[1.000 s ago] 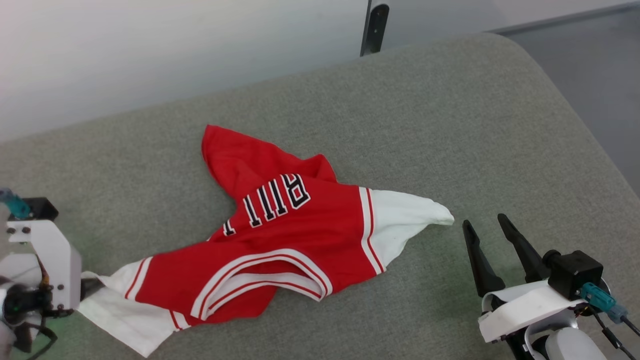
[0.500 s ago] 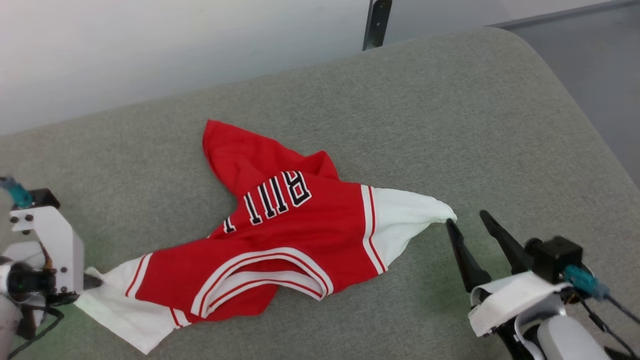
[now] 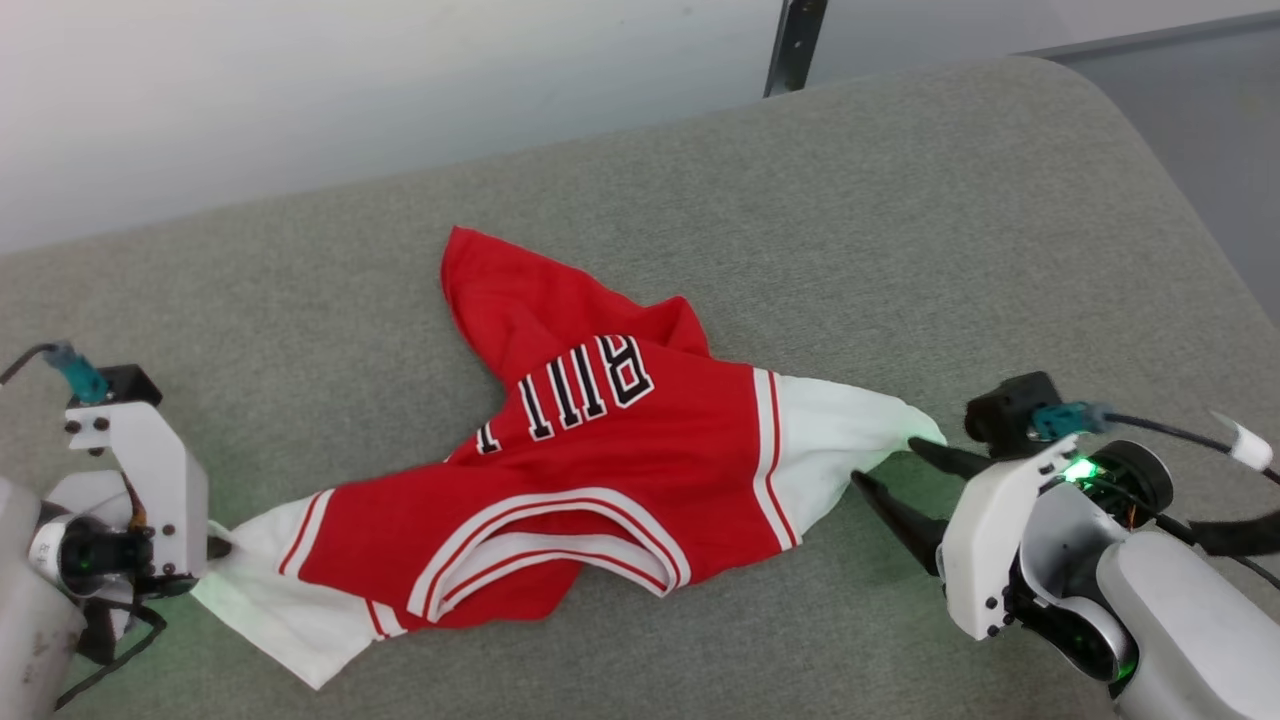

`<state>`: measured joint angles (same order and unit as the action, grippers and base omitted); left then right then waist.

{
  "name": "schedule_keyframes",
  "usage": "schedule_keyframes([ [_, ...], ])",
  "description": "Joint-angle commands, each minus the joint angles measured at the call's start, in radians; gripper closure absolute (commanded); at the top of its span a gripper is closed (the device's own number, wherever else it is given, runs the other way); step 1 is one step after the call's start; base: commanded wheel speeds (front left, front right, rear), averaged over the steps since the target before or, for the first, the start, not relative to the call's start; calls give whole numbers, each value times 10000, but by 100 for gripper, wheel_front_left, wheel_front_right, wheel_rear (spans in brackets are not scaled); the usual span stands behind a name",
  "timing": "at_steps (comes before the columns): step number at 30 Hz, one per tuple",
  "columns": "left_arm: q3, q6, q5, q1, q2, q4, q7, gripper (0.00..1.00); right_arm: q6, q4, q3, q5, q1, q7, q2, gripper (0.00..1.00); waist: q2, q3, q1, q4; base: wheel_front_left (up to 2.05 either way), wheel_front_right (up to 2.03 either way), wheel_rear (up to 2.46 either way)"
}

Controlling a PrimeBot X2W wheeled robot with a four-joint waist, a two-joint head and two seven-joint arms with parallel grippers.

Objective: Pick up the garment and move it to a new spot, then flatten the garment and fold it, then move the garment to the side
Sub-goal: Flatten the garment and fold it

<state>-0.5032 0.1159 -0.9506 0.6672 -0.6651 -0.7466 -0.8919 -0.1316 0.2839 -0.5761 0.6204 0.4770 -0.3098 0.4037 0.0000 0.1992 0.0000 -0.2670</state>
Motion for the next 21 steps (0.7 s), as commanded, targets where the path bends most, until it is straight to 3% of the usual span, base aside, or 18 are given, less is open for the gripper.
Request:
schedule_keyframes([
  [1, -316, 103, -52, -478, 545, -75, -102, 100, 17, 98, -409, 373, 266, -452, 158, 0, 0, 19, 0, 89, 0, 0, 0],
  [13, -502, 67, -37, -284, 764, 324, -153, 100, 15, 1383, -2085, 800, 1729, -1749, 264, 0, 0, 281, 0, 527, 0, 0, 0],
  [21, -541, -44, -81, -67, 950, 564, -180, 100, 15, 2460, -2970, 1555, 2532, -1971, -271, 0, 0, 439, 0, 769, 0, 0, 0],
])
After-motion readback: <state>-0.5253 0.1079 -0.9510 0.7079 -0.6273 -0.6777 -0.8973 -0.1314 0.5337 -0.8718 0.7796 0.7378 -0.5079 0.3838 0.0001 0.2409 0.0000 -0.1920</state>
